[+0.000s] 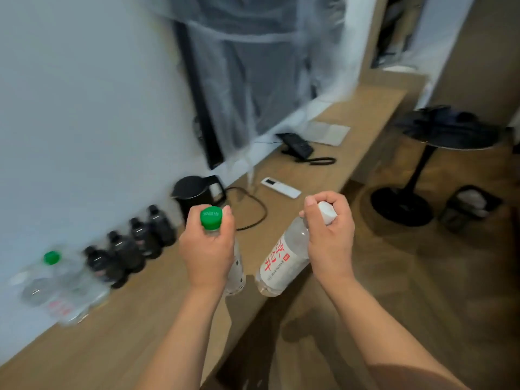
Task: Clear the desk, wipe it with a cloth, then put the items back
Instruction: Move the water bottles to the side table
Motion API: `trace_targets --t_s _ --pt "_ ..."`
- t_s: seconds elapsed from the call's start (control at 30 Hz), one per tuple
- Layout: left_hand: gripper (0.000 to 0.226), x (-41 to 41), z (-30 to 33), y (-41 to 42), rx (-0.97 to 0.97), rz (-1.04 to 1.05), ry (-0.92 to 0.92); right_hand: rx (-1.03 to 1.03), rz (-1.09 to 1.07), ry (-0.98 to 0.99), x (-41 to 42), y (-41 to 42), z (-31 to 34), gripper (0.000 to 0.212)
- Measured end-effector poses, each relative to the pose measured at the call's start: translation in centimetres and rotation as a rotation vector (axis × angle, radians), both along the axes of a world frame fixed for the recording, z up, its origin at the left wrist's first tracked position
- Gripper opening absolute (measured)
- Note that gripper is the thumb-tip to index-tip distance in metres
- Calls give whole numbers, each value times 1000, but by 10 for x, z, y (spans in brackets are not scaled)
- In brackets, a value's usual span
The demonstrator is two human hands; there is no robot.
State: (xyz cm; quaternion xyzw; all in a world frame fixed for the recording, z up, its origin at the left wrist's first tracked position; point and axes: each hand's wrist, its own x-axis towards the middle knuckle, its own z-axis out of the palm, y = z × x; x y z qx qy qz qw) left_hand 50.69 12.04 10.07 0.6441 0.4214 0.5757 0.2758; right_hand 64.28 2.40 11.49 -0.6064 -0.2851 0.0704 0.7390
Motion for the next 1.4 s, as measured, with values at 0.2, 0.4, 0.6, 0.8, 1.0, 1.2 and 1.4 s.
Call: trace_targets --t_s 0.2,0.4,0.6,0.8,1.0,1.2,1.4 --pt "18 176 5 -65 50 -302 -6 -14 -278 -27 142 -78 10 18" --pt "20 321 13 -113 27 -562 -18 -80 -499 34 255 -139 19 23" --pt "15 437 -2 -123 -47 -778 41 -167 -628 111 358 -162 -5 22" --pt "14 559 -5 -71 -52 -821 29 -190 -682 28 475 -116 0 17" --pt "17 685 13 -24 -10 -822 13 -158 -663 -2 589 -69 15 20" --pt "12 795 1 -24 -58 -889 54 -178 -705 61 694 -63 -8 20" --pt "16 911 -3 -20 -36 -857 57 -185 -630 60 818 -66 -12 18"
